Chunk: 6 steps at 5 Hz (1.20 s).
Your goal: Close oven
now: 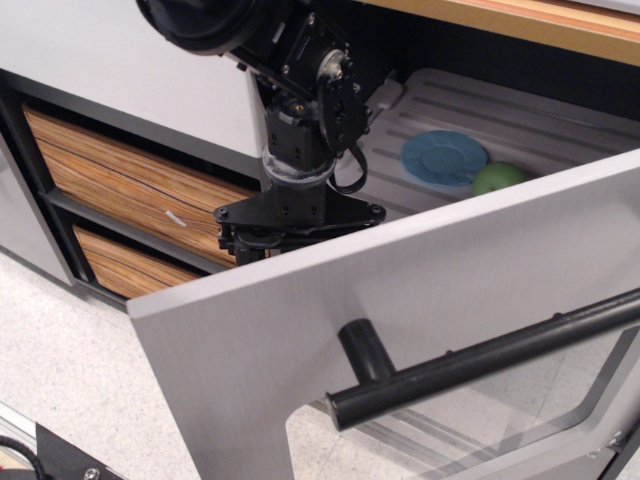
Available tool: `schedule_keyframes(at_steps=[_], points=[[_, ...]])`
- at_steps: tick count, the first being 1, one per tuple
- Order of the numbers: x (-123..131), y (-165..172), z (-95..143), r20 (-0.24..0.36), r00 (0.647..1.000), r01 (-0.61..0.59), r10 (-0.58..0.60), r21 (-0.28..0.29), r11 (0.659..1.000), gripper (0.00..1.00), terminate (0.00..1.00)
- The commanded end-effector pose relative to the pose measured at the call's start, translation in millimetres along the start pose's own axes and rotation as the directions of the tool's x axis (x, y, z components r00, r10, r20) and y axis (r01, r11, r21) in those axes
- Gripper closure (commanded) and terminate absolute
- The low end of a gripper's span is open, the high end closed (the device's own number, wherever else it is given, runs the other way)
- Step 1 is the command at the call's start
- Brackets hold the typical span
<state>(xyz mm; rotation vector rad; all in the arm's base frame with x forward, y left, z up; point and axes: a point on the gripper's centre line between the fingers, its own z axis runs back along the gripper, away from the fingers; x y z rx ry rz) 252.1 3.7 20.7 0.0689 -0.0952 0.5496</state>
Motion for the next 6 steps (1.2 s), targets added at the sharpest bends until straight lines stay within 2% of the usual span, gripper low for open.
schedule_keyframes(at_steps=[1, 2, 3, 4, 6], points=[[0, 0, 0, 0.0, 1.0, 0.0, 0.0, 0.0, 1.0, 0.0, 0.0], [-1, -11, 17, -0.029, 0.999, -0.017, 0.016, -0.036, 0.999, 0.0, 0.0], [-7, -25, 50, -0.05, 0.997, -0.058, 0.053, -0.111, 0.992, 0.0, 0.0], [-16, -35, 94, -0.071, 0.993, -0.102, 0.092, -0.159, 0.982, 0.0, 0.0], [-49, -45, 175, -0.188, 0.974, -0.162, 0.123, -0.212, 0.964, 0.0, 0.0]])
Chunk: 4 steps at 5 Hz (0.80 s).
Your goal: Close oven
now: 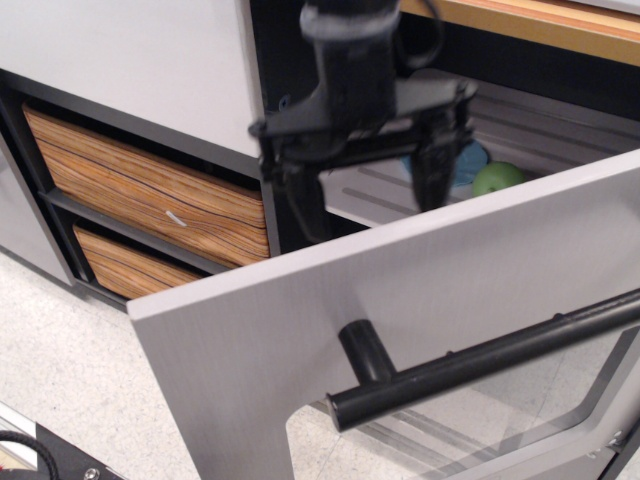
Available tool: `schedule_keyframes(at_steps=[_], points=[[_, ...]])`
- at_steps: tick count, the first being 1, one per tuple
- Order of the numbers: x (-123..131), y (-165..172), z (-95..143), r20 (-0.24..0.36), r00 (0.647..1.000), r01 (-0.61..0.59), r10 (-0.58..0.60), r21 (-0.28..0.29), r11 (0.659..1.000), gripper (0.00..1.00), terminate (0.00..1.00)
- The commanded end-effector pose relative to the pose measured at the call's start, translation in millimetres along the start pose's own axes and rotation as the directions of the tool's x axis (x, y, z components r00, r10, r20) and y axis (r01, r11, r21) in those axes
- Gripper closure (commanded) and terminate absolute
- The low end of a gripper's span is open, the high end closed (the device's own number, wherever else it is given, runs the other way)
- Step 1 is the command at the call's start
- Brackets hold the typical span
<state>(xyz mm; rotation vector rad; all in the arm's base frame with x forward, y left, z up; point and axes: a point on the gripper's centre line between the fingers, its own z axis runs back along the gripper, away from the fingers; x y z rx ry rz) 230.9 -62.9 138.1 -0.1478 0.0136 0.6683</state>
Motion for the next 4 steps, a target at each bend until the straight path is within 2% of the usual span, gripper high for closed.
schedule_keyframes(at_steps=[1, 2, 3, 4], points=[[-38, -19, 66, -0.062, 0.998, -0.019, 0.016, -0.048, 0.999, 0.0, 0.0], [-57, -23, 85, -0.144, 0.99, -0.017, 0.009, -0.054, 0.998, 0.0, 0.0], [-72, -27, 77, -0.222, 0.975, -0.024, 0.022, -0.005, 1.0, 0.0, 0.0], [-83, -28, 54, -0.24, 0.969, -0.042, 0.058, 0.07, 0.997, 0.0, 0.0]])
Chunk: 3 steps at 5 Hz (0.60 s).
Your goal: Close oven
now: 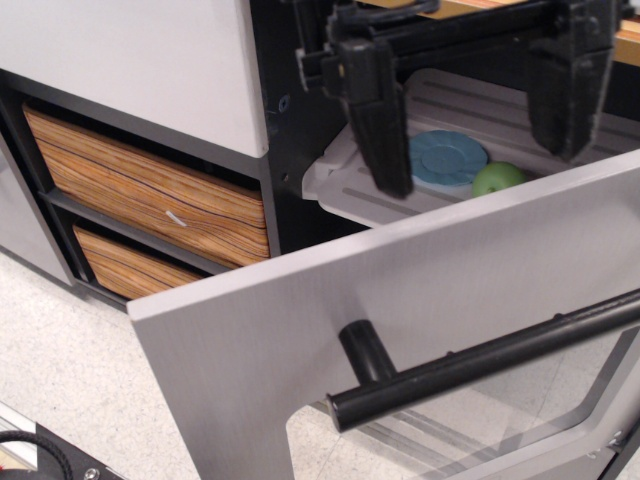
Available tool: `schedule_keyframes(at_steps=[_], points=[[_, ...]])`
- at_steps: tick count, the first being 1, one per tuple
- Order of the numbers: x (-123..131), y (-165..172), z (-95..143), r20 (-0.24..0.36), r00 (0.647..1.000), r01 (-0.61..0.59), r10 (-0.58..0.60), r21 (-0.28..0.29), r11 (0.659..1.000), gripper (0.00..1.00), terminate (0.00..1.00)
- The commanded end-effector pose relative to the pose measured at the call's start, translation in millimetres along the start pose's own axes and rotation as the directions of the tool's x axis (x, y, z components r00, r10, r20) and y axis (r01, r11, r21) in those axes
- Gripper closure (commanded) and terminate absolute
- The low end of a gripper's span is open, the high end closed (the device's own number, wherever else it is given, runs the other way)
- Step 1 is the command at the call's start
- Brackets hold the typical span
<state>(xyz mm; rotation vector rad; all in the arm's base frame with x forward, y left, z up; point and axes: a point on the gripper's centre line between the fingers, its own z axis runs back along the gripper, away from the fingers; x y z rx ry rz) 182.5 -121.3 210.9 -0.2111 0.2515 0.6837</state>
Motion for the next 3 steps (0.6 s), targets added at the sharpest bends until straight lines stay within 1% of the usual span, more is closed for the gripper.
schedule_keyframes(at_steps=[1, 2, 3], points=[[5, -1, -33, 0.042, 0.999, -0.018, 0.015, 0.069, 0.997, 0.0, 0.0], [16, 2, -37, 0.064, 0.997, -0.036, 0.031, 0.064, 0.997, 0.0, 0.0], [27, 4, -26, 0.117, 0.992, -0.042, 0.038, 0.029, 0.999, 0.0, 0.0]])
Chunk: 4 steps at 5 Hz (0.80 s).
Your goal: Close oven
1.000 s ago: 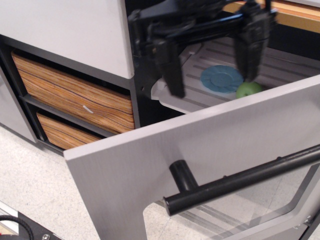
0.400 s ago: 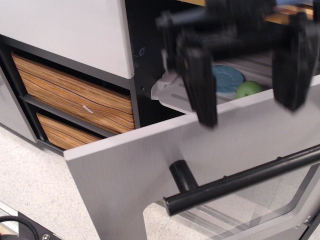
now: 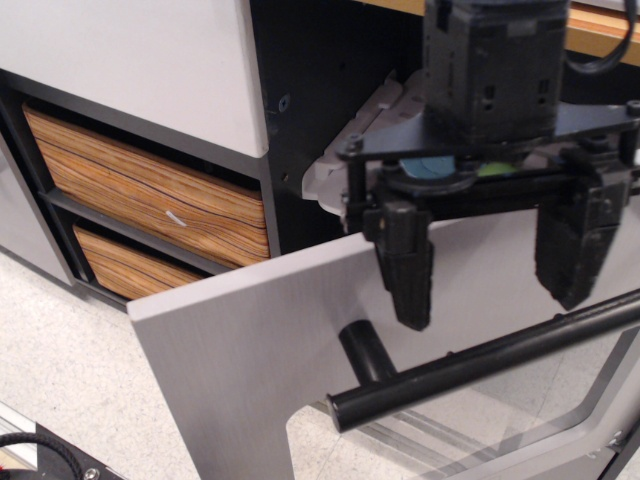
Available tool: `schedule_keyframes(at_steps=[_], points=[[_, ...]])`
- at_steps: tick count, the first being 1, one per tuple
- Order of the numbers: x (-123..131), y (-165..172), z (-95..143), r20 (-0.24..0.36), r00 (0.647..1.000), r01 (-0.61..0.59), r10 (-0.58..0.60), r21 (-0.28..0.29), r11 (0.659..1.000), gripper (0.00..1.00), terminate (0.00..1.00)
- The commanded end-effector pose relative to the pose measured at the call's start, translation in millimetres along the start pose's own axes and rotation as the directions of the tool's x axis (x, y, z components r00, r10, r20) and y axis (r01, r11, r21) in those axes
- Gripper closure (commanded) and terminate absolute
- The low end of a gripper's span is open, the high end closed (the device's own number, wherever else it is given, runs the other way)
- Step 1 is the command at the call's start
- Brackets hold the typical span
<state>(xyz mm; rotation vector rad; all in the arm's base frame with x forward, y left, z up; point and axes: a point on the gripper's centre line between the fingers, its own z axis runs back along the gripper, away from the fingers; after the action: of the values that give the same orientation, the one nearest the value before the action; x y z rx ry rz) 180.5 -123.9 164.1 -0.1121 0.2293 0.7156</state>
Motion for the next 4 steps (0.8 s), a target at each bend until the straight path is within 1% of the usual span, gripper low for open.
schedule_keyframes(at_steps=[1, 2, 3, 4], points=[[28, 4, 38, 0.083, 0.996, -0.003, 0.013, -0.123, 0.992, 0.0, 0.0], [27, 9, 43, 0.094, 0.996, 0.025, -0.011, -0.148, 0.989, 0.0, 0.0], [11, 17, 30, 0.13, 0.982, 0.154, -0.134, -0.158, 0.975, 0.0, 0.0], [-15, 17, 6, 0.096, 0.962, 0.267, -0.257, -0.117, 0.956, 0.0, 0.0]])
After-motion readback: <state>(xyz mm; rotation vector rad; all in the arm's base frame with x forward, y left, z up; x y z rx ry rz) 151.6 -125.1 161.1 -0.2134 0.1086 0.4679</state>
